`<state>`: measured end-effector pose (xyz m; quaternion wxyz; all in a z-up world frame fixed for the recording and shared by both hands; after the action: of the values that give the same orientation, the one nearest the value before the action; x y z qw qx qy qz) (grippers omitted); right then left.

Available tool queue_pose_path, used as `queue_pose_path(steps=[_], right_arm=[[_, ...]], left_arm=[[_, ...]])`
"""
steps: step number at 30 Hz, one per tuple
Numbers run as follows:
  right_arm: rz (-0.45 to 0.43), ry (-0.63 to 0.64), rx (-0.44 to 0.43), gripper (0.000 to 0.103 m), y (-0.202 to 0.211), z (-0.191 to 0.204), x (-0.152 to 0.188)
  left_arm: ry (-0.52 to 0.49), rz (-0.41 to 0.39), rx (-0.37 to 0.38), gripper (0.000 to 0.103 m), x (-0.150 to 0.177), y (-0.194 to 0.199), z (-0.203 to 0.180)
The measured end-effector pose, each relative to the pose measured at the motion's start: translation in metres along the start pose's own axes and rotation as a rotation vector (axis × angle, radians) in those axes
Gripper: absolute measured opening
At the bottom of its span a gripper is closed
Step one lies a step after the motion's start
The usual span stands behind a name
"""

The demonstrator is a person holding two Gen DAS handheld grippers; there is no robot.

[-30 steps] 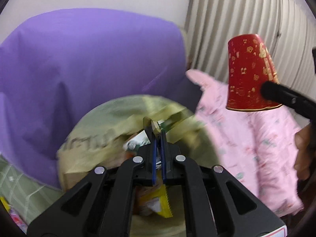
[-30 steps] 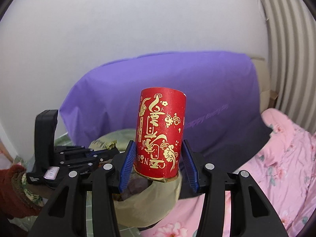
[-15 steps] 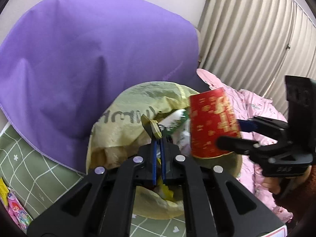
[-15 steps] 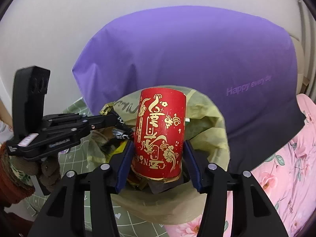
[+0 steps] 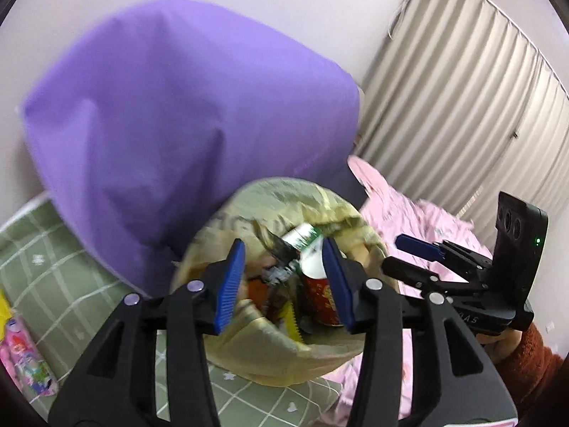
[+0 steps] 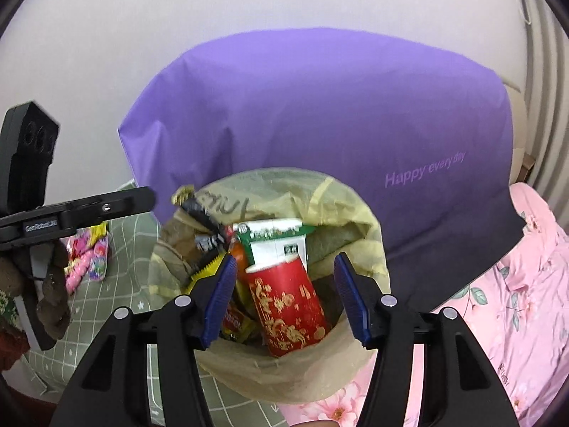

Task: Collect trash
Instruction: 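Return both tools to the table and grasp the pink Kleenex pack with the right tool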

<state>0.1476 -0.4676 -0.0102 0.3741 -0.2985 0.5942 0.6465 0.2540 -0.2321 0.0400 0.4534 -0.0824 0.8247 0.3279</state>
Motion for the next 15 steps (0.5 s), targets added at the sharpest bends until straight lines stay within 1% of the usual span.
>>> queue_pose_path(steps=[4, 5, 7, 8, 10, 11, 12, 15], right_arm=[[-0.062, 0.006, -0.017, 0.054, 0.008, 0.017, -0.013], [-0.079, 0.011, -0.027, 0.054, 0.010, 0.024, -0.017], [-0.109, 0.021, -0.051, 0.054, 0.010, 0.038, -0.023], [-0.122, 0.025, -0.061, 0.054, 0.010, 0.045, -0.026], [-0.158, 0.036, -0.087, 0.055, 0.009, 0.061, -0.031], [-0.174, 0.040, -0.099, 0.060, 0.007, 0.068, -0.033], [-0.186, 0.044, -0.112, 0.061, 0.005, 0.075, -0.035], [-0.188, 0.052, -0.167, 0.062, -0.005, 0.096, -0.037]], left_arm=[[0.003, -0.105, -0.110, 0.044, 0.003, 0.040, 0.015], [0.006, -0.139, -0.155, 0.044, 0.006, 0.055, 0.023], [0.010, -0.171, -0.209, 0.044, 0.009, 0.072, 0.033], [0.011, -0.193, -0.252, 0.044, 0.014, 0.086, 0.042], [0.009, -0.213, -0.317, 0.044, 0.022, 0.106, 0.055], [0.011, -0.218, -0.349, 0.044, 0.026, 0.116, 0.063], [0.013, -0.221, -0.375, 0.044, 0.031, 0.124, 0.071], [0.044, -0.223, -0.462, 0.044, 0.050, 0.146, 0.100]])
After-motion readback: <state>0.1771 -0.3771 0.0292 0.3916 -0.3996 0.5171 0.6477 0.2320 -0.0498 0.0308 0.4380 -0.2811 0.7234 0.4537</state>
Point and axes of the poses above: each gripper's, at about its wrist camera, not at the fingertips, and y roughly against the way its jaws point, z to its left, x to its underside, the point moved 1 cm from there along -y, roughly the way its jaws point, and after that the axes turned 5 degrees about -z, right-handed, at the moved point
